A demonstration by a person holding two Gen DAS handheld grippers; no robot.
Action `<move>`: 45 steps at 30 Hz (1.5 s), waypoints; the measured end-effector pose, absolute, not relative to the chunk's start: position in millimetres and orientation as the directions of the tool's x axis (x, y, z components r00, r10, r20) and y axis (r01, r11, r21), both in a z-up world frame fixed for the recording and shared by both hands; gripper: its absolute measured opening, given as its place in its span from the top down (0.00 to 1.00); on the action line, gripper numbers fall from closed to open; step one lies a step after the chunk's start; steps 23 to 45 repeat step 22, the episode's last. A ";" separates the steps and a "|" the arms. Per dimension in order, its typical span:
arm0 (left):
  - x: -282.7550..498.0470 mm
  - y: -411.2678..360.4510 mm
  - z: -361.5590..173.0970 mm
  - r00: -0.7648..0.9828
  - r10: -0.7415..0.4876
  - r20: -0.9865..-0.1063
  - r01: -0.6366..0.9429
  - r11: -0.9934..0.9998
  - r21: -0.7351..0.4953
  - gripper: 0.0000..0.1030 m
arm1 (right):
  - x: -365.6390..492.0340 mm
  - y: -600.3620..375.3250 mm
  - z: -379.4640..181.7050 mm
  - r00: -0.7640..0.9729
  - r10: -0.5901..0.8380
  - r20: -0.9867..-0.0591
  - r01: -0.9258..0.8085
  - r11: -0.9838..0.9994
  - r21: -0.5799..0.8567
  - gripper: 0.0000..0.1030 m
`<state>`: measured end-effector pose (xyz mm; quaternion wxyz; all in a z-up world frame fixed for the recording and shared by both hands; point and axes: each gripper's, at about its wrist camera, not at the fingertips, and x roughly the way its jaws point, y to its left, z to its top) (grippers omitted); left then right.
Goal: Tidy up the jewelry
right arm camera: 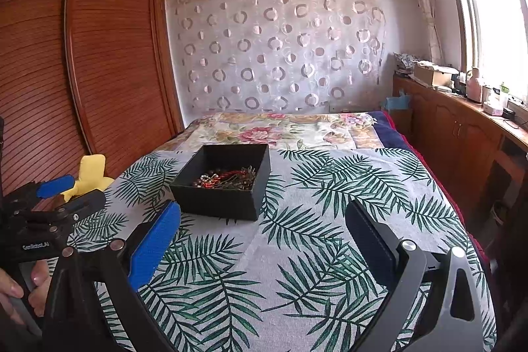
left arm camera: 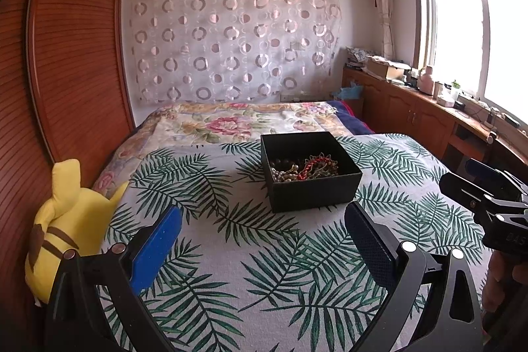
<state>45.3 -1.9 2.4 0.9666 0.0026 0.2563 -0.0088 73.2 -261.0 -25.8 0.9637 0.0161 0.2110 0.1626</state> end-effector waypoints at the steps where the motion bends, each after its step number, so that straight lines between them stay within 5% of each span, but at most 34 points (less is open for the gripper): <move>1: 45.3 -1.5 2.7 0.868 -0.016 -0.496 0.018 1.000 0.001 0.07 | 73.0 -261.1 -25.9 0.858 0.320 -0.401 -0.307 0.947 0.099 0.02; 45: 46.2 -8.2 3.1 0.866 -0.018 -0.500 0.015 1.000 -0.009 0.07 | 73.5 -259.6 -26.4 0.860 0.317 -0.399 -0.304 0.948 0.097 0.02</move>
